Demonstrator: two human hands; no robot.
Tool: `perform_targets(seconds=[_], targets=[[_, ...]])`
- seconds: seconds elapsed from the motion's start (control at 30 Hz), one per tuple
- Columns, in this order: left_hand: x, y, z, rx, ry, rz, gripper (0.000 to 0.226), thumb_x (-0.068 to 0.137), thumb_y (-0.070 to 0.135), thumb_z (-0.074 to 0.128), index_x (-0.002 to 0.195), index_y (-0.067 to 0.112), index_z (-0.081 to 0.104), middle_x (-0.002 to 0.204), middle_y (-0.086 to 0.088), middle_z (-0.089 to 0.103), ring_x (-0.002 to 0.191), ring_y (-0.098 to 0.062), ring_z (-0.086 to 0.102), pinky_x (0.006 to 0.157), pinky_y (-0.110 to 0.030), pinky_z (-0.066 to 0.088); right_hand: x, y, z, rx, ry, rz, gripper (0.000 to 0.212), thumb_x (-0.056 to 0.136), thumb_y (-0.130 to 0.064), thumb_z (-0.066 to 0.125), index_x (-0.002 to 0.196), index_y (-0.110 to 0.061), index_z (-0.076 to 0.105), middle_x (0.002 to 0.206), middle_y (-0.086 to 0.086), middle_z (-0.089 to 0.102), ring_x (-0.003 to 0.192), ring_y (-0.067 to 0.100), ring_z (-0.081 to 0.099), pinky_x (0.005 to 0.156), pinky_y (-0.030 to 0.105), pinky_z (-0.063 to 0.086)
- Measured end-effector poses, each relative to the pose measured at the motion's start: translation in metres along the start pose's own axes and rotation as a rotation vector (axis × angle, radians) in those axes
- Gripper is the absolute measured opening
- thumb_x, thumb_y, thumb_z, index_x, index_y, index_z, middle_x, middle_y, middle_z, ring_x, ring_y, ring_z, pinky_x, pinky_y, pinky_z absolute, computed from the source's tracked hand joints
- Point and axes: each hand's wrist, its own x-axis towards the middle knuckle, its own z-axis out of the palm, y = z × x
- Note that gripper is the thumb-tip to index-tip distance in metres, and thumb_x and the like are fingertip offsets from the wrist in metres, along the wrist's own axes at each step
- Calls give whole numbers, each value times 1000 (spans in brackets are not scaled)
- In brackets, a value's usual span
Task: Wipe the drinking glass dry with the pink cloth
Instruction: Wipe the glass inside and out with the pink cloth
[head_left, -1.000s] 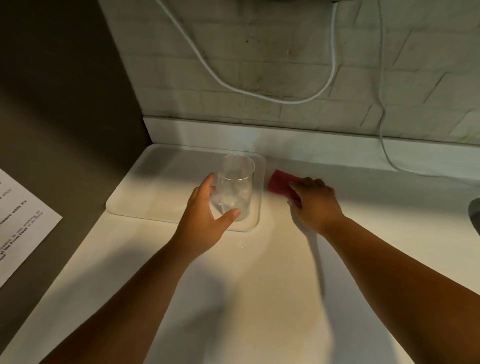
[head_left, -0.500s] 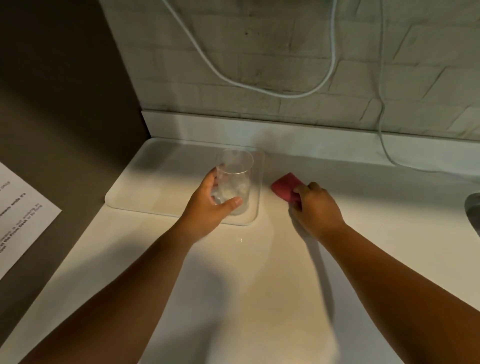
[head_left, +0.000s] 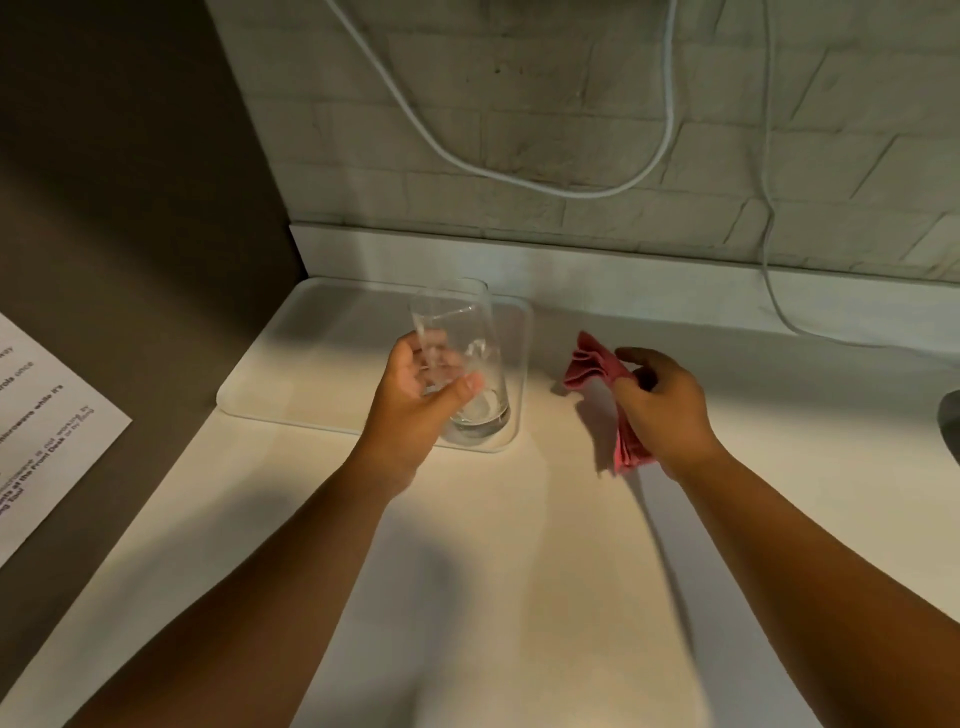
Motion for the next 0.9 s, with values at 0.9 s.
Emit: perform_targets(seconds=[0.9], targets=[[-101,52,39,-347,58,-338,28,82,46,66,103,27,67,99,-12,77,88,-35,73,69,-46,58,-131,-117,22,419,14,-269,29,99,-29,59,127,-33,65,105,-8,69,93,2,68,75,16,54]])
